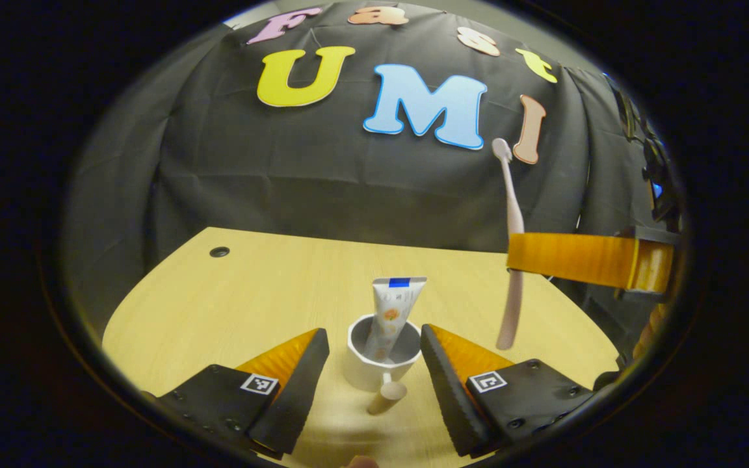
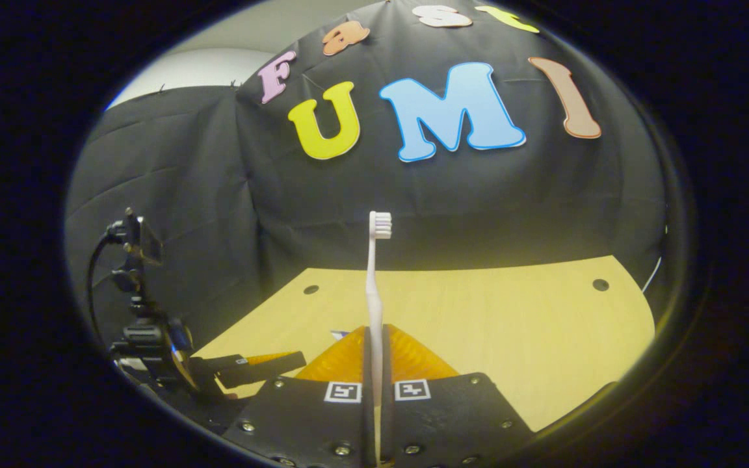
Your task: Put the toothbrush and toothpaste on the desktop into the cup, then pick up the cup and place it on the coaster on the desktop.
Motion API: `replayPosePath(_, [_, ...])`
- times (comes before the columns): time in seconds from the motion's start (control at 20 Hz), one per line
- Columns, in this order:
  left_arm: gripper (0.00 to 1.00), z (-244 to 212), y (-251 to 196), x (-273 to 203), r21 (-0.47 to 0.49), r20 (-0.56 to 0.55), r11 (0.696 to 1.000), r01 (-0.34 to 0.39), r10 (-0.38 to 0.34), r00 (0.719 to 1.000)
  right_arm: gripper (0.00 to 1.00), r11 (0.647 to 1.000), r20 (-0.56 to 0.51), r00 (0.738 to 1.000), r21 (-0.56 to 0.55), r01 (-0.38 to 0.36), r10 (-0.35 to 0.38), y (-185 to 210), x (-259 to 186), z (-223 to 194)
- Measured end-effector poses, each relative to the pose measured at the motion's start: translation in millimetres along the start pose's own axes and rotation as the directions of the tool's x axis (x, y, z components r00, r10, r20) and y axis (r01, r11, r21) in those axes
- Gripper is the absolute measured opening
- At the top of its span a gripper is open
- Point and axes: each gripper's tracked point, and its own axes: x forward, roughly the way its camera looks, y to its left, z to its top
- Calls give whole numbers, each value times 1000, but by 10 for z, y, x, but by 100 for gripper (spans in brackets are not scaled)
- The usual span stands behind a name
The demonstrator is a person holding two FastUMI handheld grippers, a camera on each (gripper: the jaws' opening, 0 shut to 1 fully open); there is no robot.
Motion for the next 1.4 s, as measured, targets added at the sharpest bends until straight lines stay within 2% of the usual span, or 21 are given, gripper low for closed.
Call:
replayPosePath(0.1, [92, -71, 45, -78, 2, -20, 1000, 2, -2, 1000, 7, 1000, 16, 1000, -1, -11, 11, 72, 125, 23])
replayPosePath(0.15, [91, -109, 69, -118, -2, -28, 1000, 3, -3, 1000, 4, 1000, 24, 999, -1, -22, 22, 106, 185, 27])
replayPosePath(0.55, [90, -463, 117, -327, -9, -103, 999, 35, -35, 994, 4, 996, 34, 995, -30, -88, 89, 403, 628, -121])
replayPosePath(0.75, [92, -536, 117, -339, -35, -124, 998, 43, -47, 991, 5, 994, 12, 998, -91, -67, 68, 394, 708, -265])
replayPosePath(1.05, [90, -569, 134, -298, -45, -135, 998, 43, -48, 990, 8, 992, 23, 999, -121, -43, 47, 357, 693, -249])
replayPosePath(1.3, [90, -572, 80, -281, -49, -138, 998, 50, -56, 989, 24, 990, 13, 999, -137, -42, 44, 352, 657, -239])
replayPosePath(1.35, [90, -577, 73, -272, -50, -139, 997, 50, -56, 989, 32, 990, 9, 999, -135, -50, 52, 379, 674, -268])
replayPosePath(1.4, [90, -580, 70, -263, -52, -142, 997, 51, -58, 988, 53, 989, 11, 999, -139, -41, 43, 352, 667, -255])
